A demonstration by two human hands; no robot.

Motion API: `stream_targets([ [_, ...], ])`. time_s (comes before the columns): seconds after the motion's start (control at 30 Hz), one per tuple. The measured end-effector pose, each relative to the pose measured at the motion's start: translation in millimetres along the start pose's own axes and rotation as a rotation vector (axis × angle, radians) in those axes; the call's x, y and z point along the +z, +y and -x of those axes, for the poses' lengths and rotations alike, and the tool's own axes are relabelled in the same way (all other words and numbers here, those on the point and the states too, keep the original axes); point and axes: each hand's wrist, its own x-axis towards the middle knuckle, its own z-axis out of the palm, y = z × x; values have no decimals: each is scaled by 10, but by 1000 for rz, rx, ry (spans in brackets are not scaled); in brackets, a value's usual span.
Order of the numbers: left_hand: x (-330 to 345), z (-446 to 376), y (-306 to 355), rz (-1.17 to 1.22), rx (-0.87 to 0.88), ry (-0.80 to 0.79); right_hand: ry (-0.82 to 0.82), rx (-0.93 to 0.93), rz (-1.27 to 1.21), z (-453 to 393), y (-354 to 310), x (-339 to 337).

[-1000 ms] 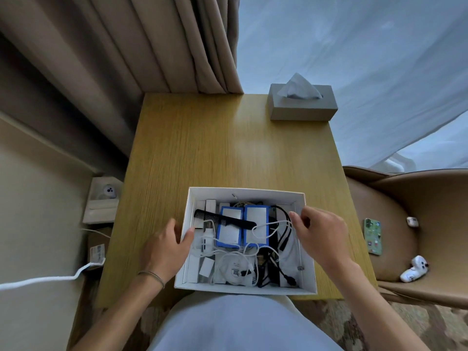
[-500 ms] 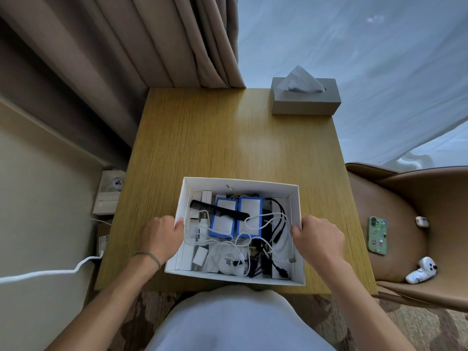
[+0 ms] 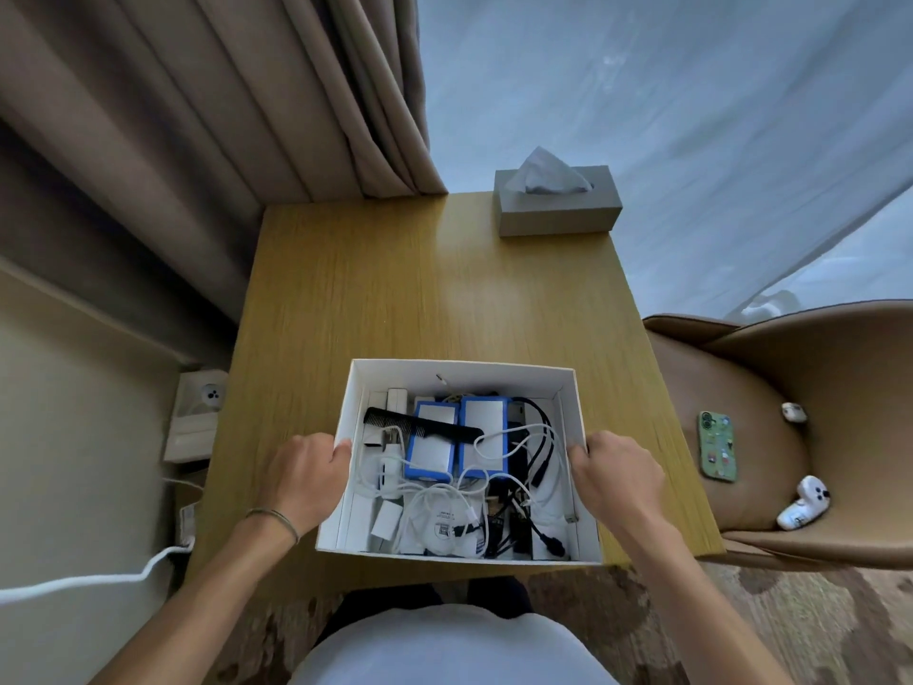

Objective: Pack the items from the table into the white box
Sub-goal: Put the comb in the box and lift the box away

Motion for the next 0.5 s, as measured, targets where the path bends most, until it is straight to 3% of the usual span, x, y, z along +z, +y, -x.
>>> stream_targets([
  [0.5,-316,-235,-204,-99,435,3,215,446,-137,1279,-239,117],
])
